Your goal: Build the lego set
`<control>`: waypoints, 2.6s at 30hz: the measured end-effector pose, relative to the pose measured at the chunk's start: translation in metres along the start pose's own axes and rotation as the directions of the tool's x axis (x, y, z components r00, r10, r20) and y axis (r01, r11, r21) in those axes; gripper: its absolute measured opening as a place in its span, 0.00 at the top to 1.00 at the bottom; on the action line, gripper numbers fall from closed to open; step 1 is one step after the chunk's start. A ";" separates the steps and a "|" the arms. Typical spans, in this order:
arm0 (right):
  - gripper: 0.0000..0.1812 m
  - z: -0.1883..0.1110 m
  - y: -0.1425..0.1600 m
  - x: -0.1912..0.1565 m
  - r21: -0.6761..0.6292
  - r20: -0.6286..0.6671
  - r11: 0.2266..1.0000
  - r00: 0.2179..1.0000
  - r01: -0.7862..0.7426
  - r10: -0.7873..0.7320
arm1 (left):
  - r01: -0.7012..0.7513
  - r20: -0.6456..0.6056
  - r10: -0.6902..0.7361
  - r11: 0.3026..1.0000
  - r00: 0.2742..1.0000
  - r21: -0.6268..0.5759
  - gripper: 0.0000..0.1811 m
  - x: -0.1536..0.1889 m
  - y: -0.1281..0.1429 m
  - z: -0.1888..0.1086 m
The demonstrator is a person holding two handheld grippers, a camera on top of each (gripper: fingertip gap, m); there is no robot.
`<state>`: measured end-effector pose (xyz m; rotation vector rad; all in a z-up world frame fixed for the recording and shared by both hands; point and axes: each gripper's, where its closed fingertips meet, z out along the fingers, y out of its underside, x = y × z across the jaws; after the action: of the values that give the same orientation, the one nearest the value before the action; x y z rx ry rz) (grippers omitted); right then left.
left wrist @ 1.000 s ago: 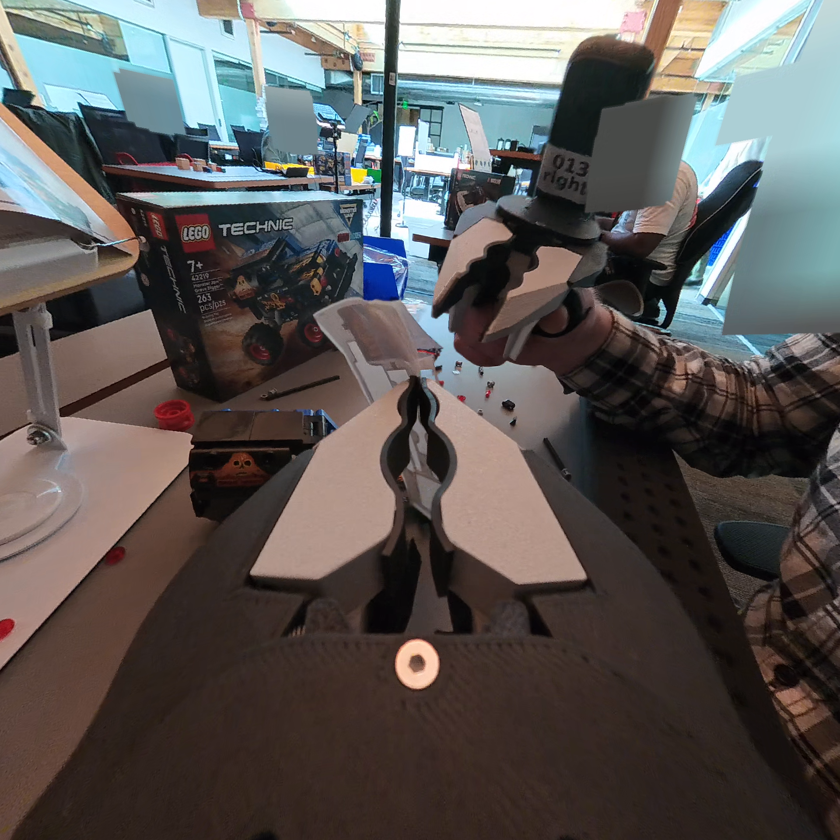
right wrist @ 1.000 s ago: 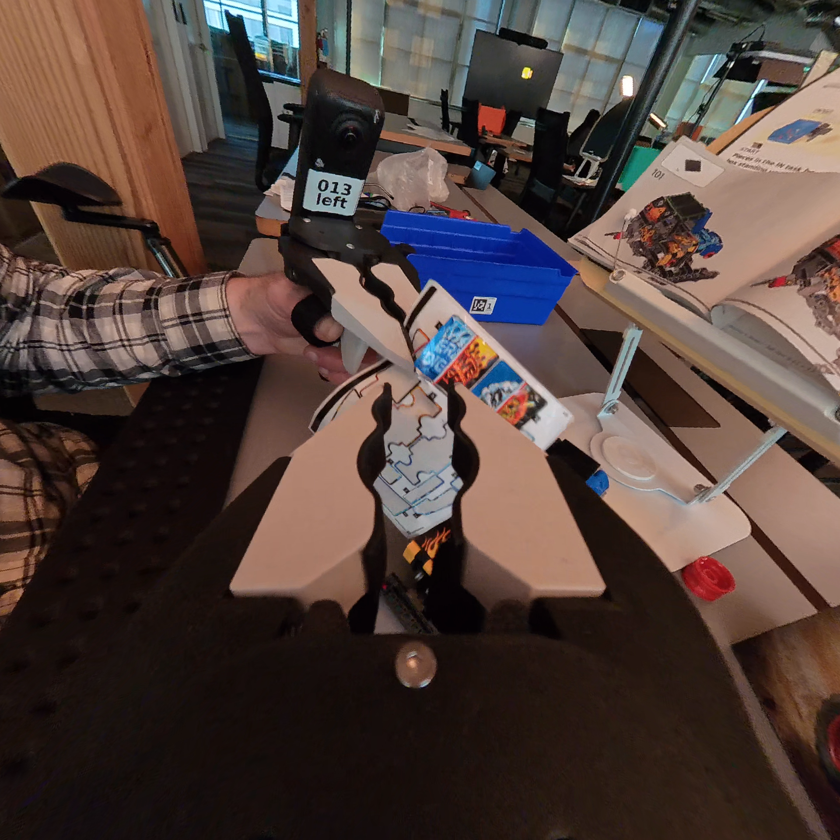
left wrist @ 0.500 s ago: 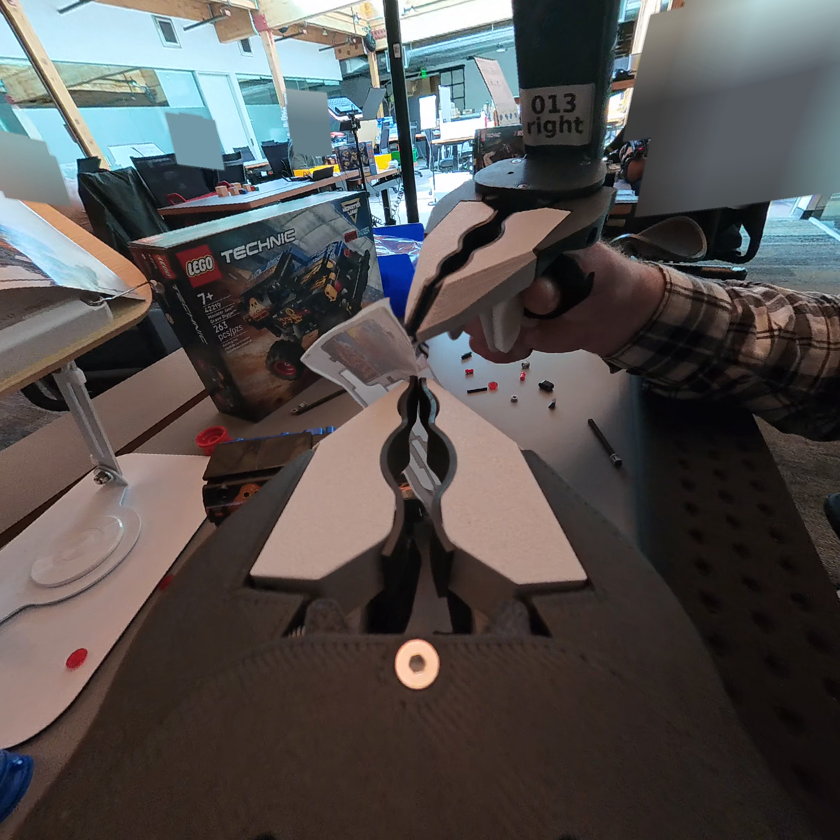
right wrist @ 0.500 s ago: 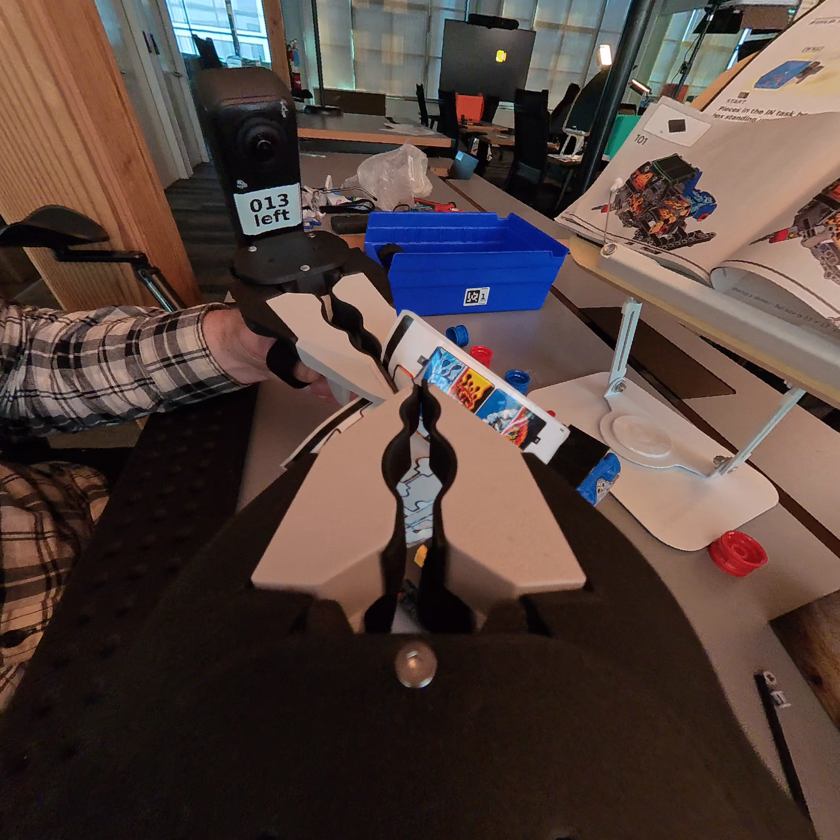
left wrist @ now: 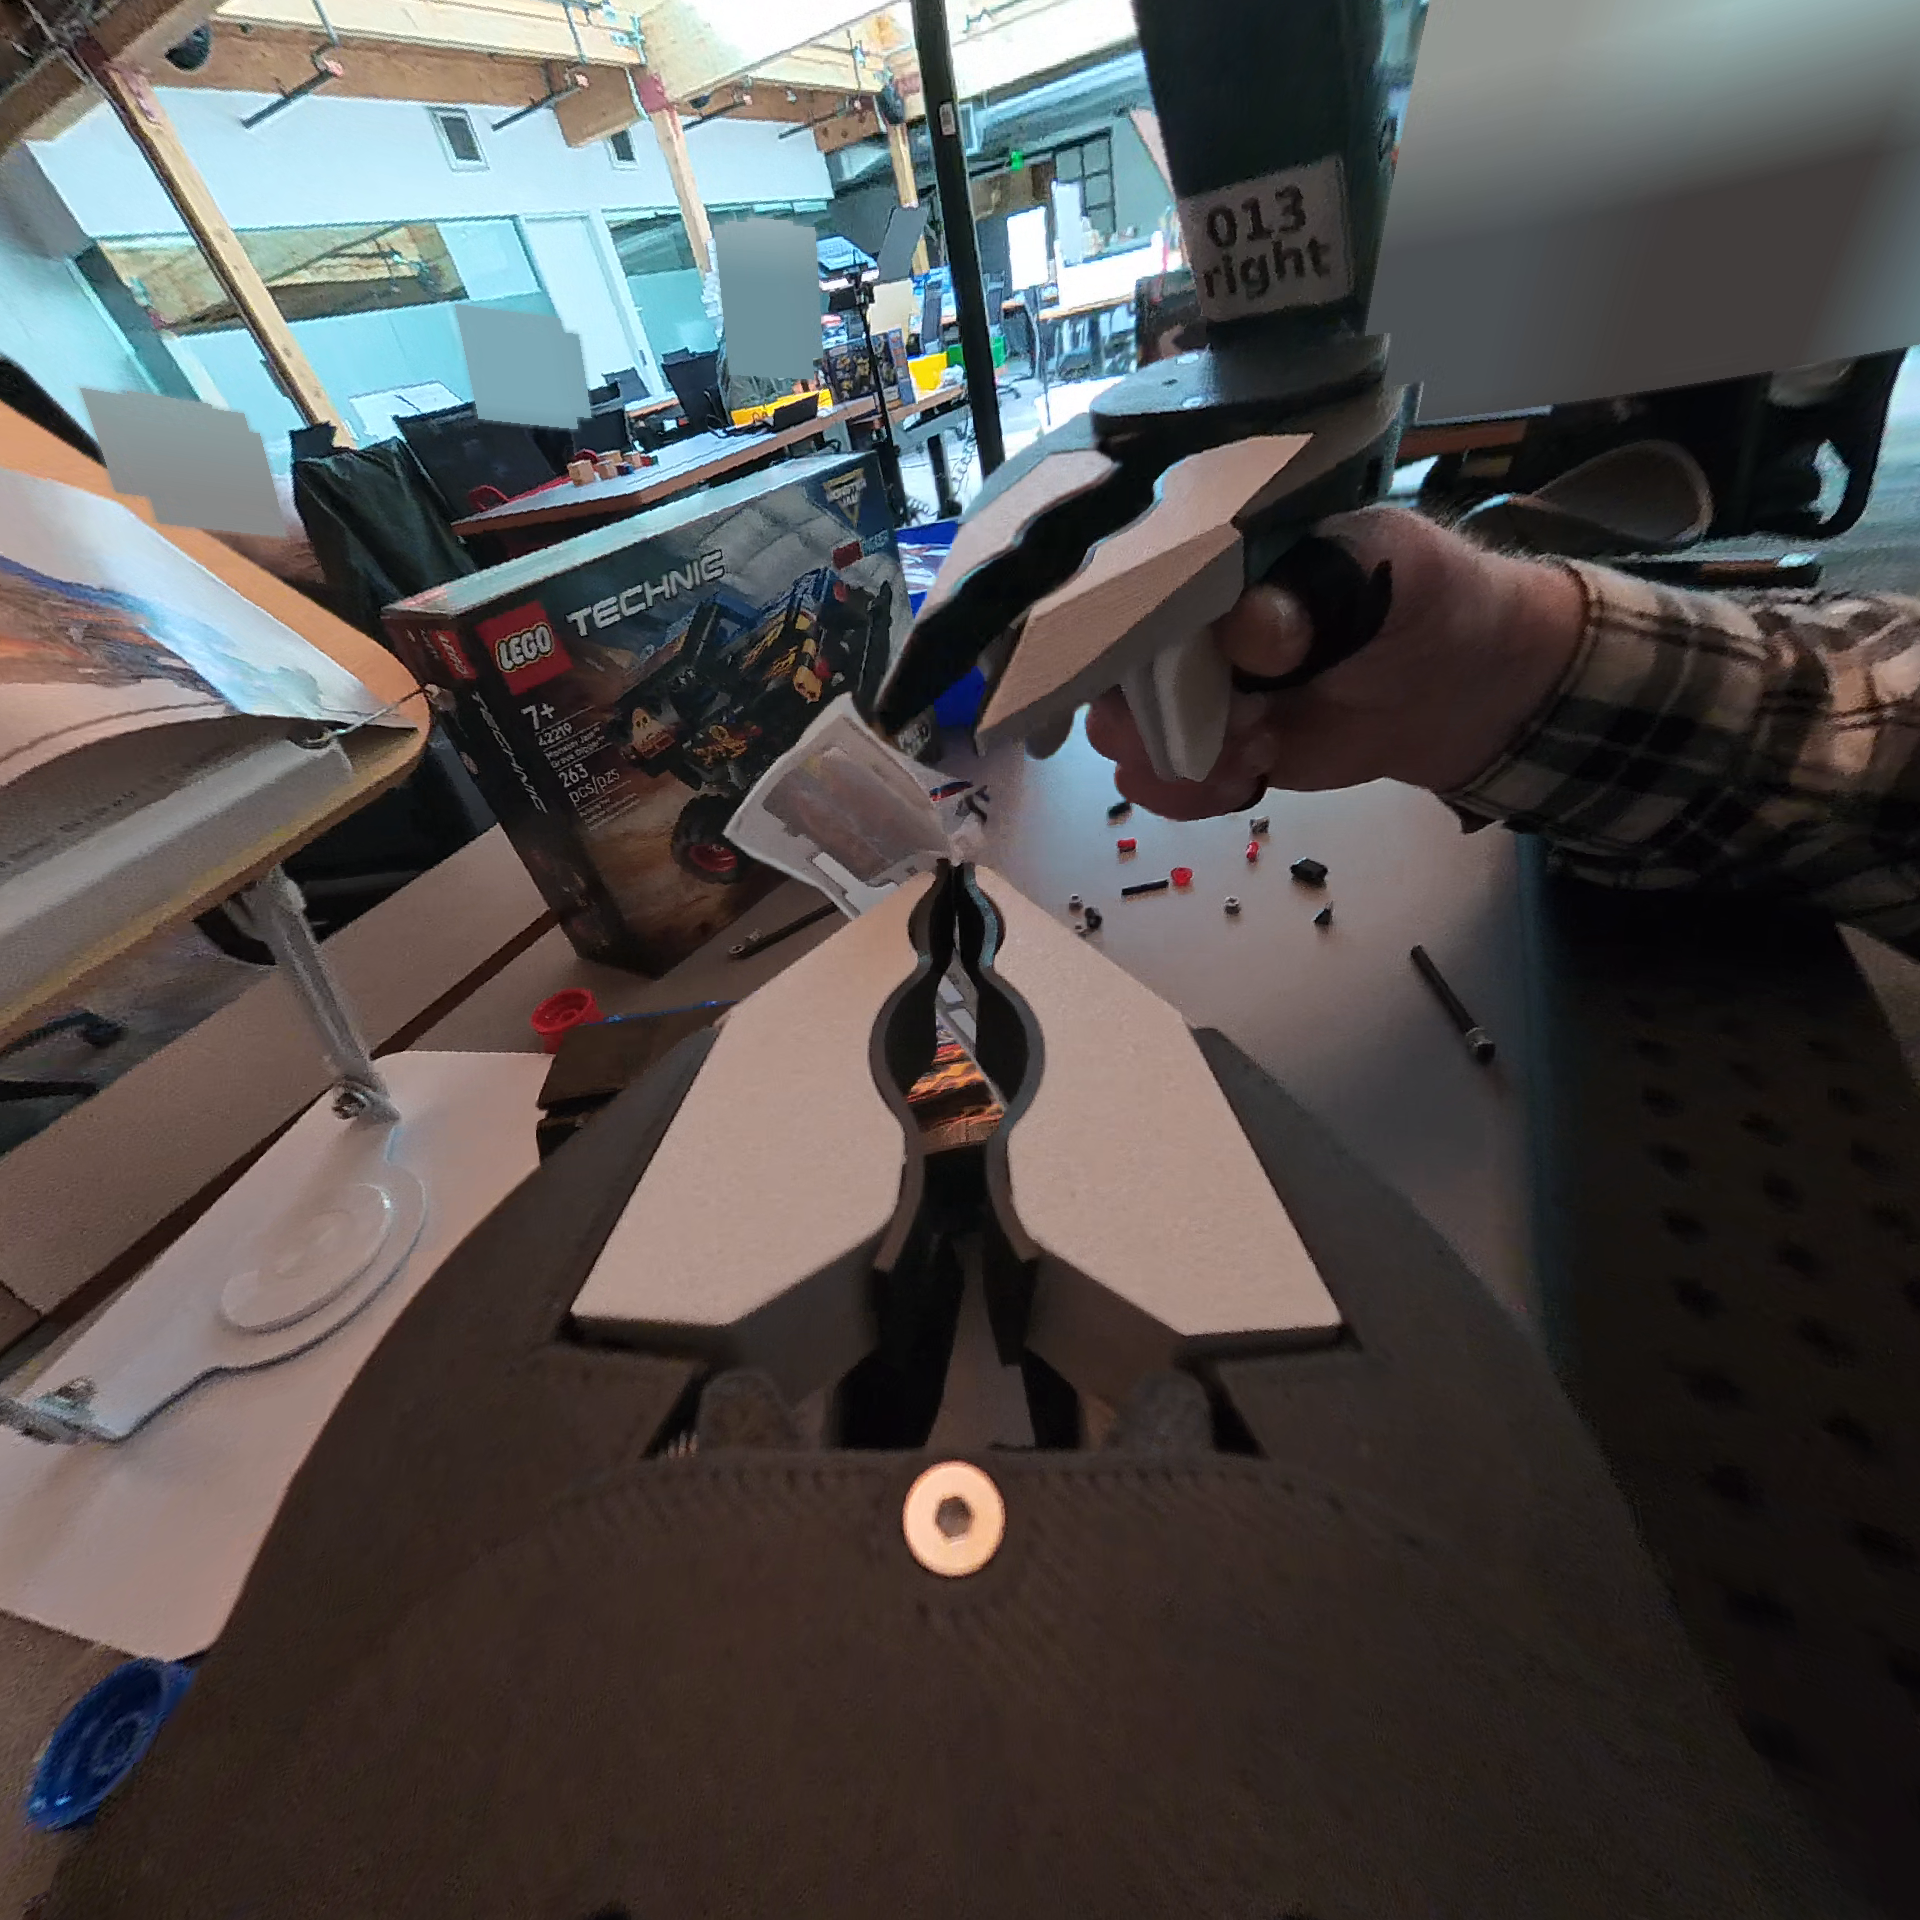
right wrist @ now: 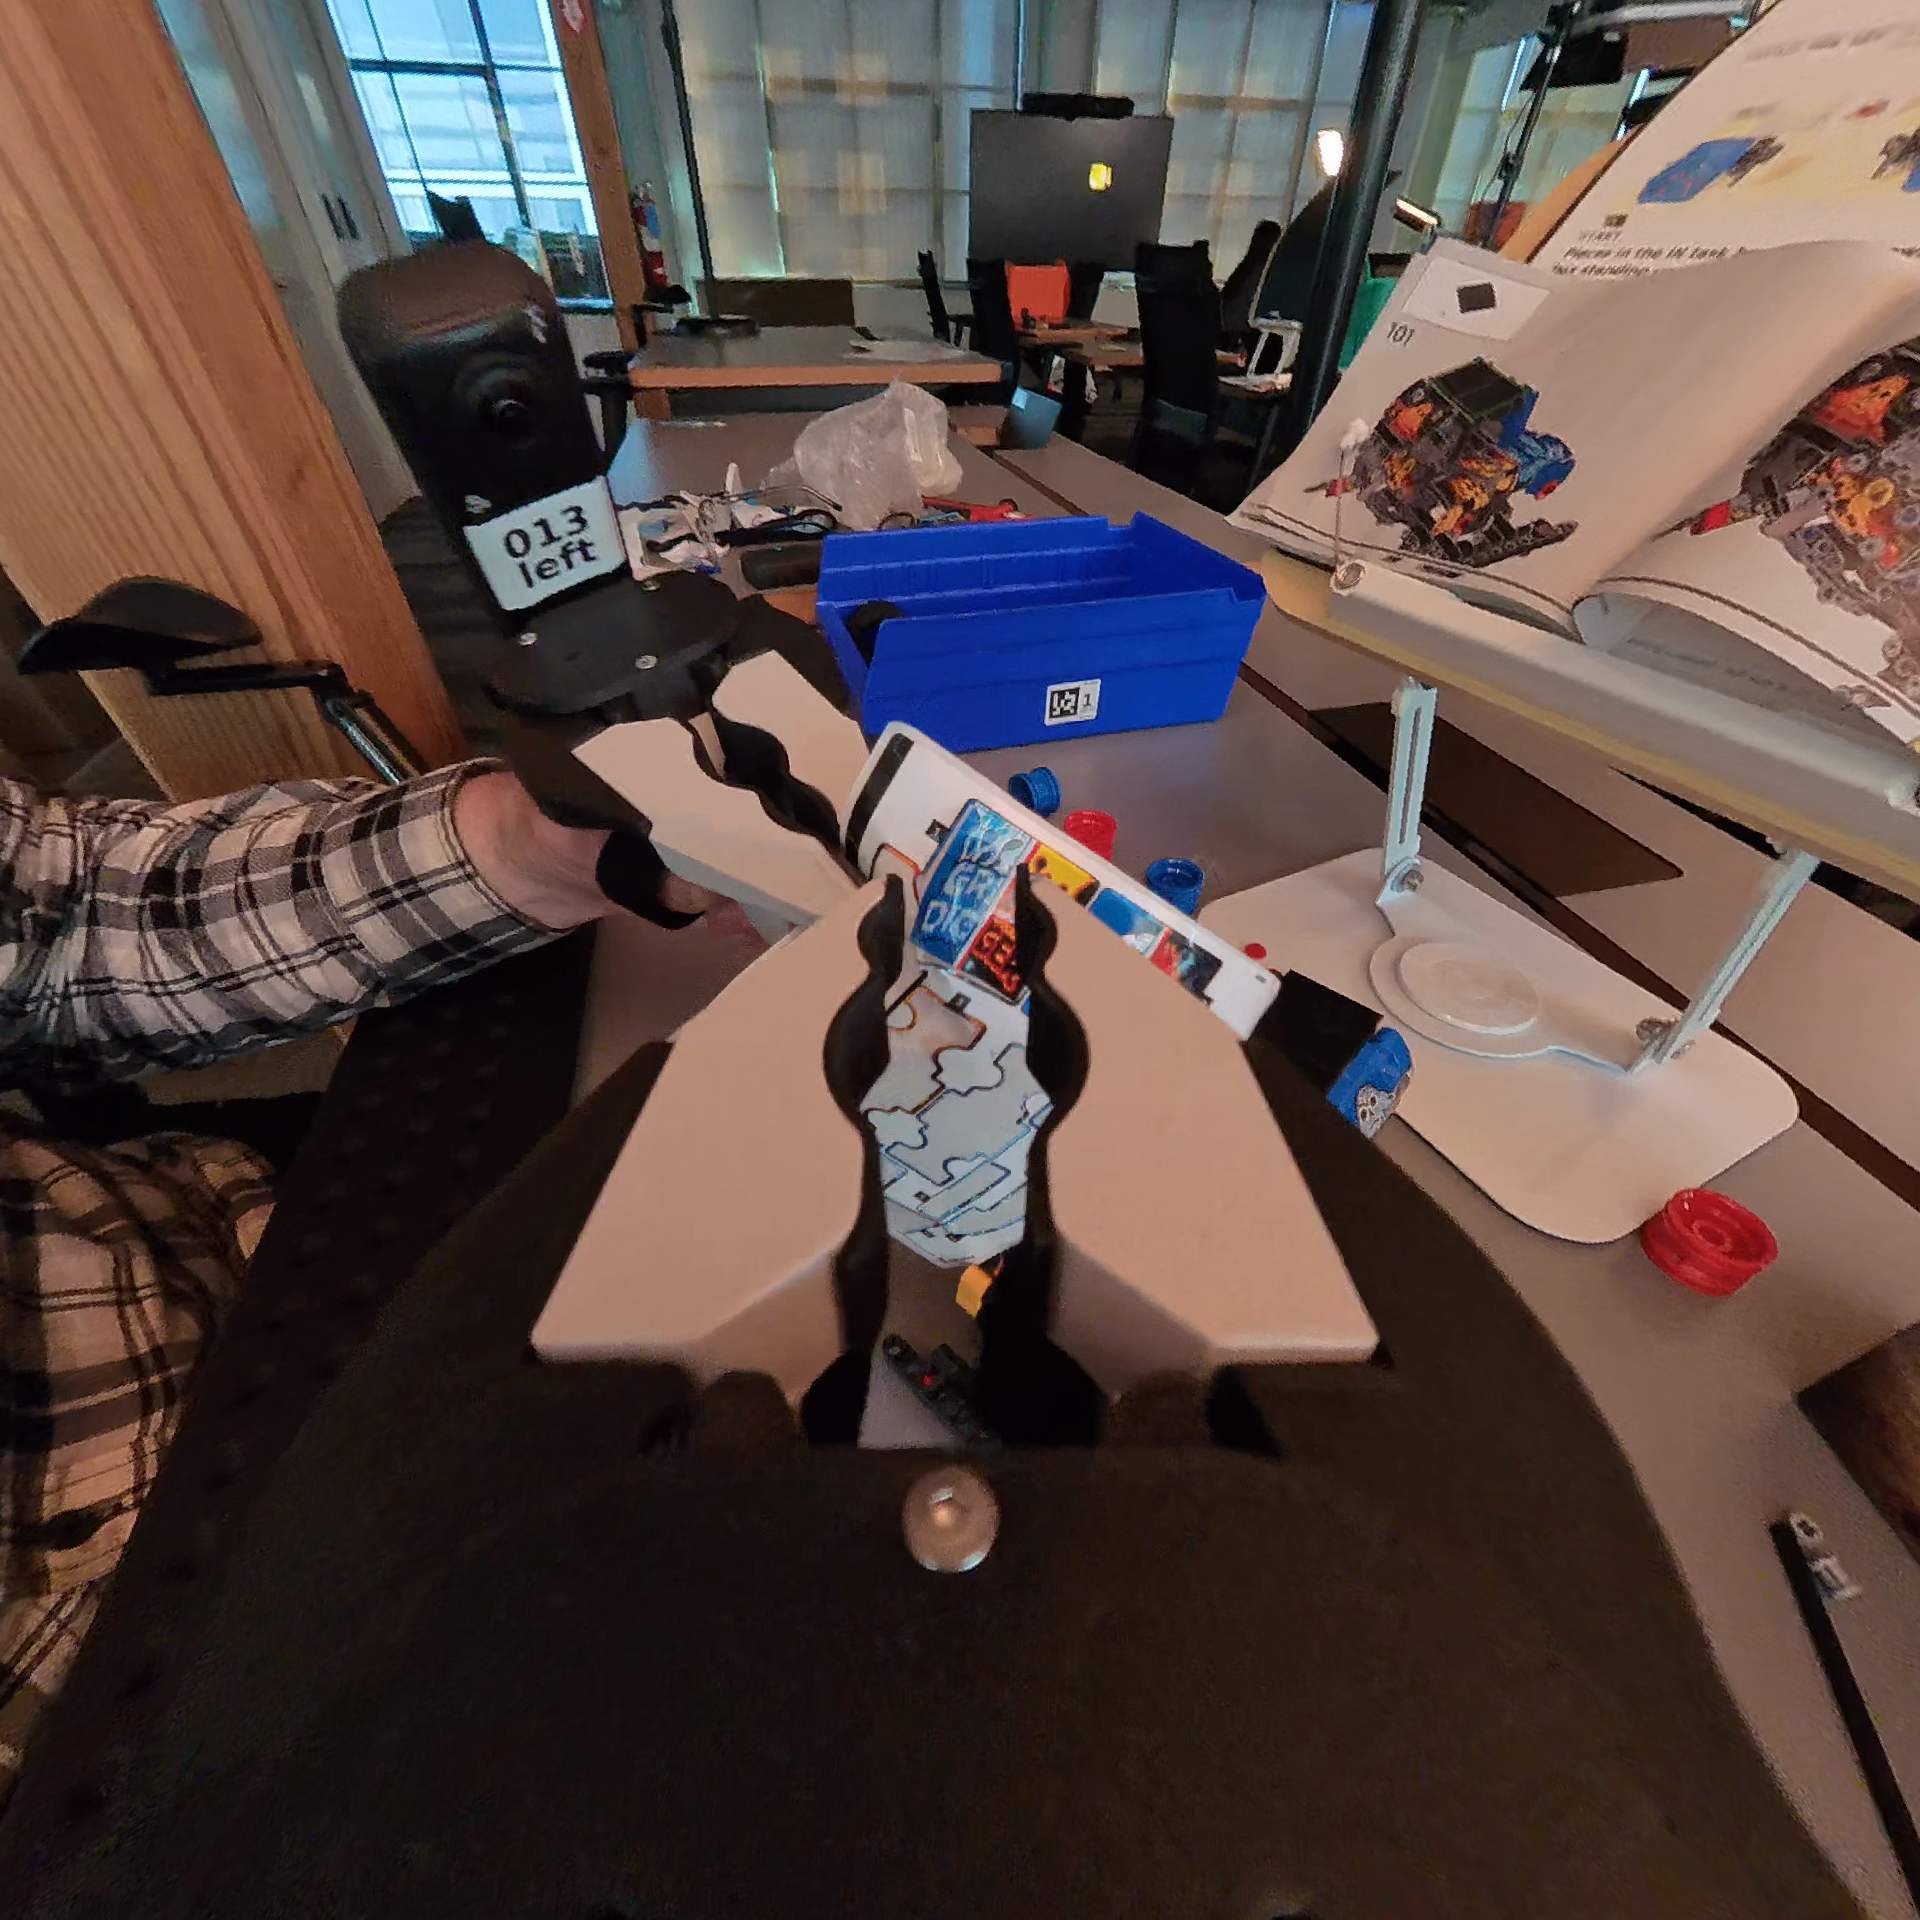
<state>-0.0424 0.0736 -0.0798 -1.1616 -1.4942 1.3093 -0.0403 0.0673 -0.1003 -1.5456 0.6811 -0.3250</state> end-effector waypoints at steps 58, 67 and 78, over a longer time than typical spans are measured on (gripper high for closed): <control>1.00 -0.014 0.003 0.038 0.063 -0.197 0.991 0.972 -0.114 0.124 | -0.289 0.261 0.285 0.957 0.922 -0.022 1.00 -0.002 -0.021 -0.015; 1.00 -0.026 -0.004 0.051 0.127 -0.261 0.988 0.957 -0.093 0.124 | -0.443 0.232 0.454 0.891 0.860 -0.100 1.00 0.040 -0.021 0.003; 1.00 -0.034 -0.017 0.040 0.279 0.070 0.911 0.952 -0.305 0.297 | 0.207 0.143 -0.195 0.975 0.970 -0.075 1.00 0.006 0.027 -0.032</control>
<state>-0.0216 0.1196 -0.0579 -1.2166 -1.1214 1.6932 -0.0605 0.0388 -0.1242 -1.7104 0.4389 -0.3418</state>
